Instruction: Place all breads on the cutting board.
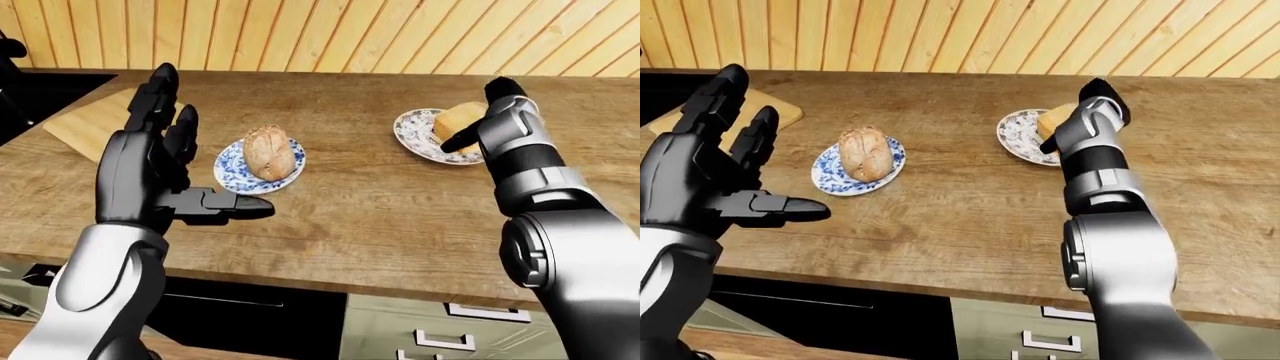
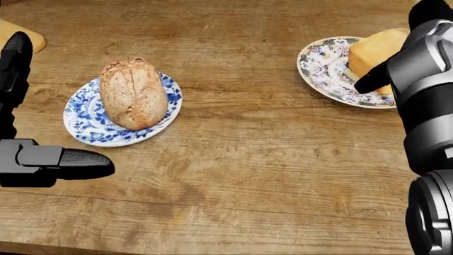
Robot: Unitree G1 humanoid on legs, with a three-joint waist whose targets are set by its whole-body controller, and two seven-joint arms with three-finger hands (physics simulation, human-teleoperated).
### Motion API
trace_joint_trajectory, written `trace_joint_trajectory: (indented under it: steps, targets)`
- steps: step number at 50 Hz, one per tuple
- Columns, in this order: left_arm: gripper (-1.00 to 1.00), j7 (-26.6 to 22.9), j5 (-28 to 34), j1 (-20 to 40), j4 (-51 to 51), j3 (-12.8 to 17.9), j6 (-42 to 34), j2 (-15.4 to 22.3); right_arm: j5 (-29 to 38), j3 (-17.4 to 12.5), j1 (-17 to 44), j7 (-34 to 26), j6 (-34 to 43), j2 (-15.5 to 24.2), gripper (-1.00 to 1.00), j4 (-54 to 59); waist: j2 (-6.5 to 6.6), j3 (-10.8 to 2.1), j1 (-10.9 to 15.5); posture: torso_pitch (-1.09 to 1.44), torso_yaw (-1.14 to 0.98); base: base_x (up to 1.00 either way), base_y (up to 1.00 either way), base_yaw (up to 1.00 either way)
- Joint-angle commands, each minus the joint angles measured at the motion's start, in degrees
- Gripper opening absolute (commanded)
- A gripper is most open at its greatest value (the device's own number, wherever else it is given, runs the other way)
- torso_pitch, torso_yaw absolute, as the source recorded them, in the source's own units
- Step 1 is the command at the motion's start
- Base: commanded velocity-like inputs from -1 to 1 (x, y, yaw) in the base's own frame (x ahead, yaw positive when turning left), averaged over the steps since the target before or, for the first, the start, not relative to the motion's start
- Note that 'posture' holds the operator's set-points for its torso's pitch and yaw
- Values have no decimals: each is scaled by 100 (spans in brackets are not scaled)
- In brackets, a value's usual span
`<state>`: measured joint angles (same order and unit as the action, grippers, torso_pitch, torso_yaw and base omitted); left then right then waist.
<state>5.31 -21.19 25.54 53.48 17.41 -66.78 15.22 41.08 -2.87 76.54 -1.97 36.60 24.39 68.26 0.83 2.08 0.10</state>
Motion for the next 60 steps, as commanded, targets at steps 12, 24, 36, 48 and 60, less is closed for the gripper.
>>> trace_joint_trajectory:
  steps: [12,24,36,48,60]
  targets:
    - [100,2,3,-1,80,14,304,57,57,-12,226,279,-190,58,20,-74,-11,-158,10,0,0,0,0,0]
    - [100,21,-46,42,153,55,201,59,111,16,241,290,-209,113,-24,-59,-21,-168,17,0,0,0,0,0]
    - [100,62,-117,113,182,90,120,87,198,28,410,202,-210,193,-76,-177,-22,-162,16,0,0,0,0,0]
    - [100,198,-187,474,116,17,-129,203,473,12,661,-491,-107,379,-98,-971,-14,-104,9,0,0,0,0,0]
    - [100,225,288,1813,-676,-605,-979,615,739,-62,35,-1503,300,133,-100,-2894,-30,-54,1,0,0,0,0,0]
